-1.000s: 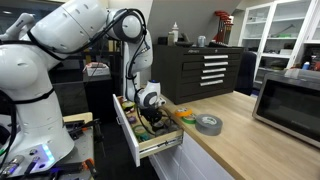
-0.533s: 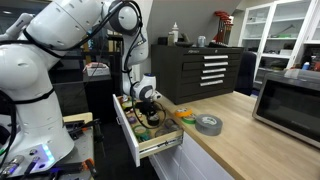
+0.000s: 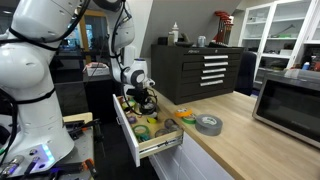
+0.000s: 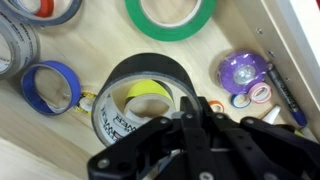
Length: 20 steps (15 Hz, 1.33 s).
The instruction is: Take the black masking tape from the drawer and place on the counter top
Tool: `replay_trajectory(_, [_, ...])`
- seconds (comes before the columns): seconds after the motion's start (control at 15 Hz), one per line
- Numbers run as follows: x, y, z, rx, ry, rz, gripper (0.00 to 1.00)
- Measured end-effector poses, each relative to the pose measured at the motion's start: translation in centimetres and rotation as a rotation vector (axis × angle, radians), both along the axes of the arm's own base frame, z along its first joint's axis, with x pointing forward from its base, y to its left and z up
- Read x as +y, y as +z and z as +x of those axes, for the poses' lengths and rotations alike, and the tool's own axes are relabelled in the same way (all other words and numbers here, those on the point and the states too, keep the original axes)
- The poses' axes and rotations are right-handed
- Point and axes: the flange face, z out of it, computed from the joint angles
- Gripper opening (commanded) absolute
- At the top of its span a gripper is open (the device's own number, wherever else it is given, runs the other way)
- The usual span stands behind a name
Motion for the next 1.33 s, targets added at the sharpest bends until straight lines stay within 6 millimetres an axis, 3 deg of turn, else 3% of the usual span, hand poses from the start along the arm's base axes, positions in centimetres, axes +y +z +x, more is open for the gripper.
replay_trajectory(0.33, [0.8,6.9,-0.6,-0.037,-0.06,-0.062,0.03])
replay_trajectory(0.53, [-1.5,9.8,0.5,-0.051,-0.119,-0.109,0.04])
replay_trajectory(0.8, [-5.5,11.8,2.1,-0.057,-0.208,-0.158,0.03])
replay_trajectory(1.33, [-11.7,14.6,6.2,-0.09,-0.351,-0.18,0.04])
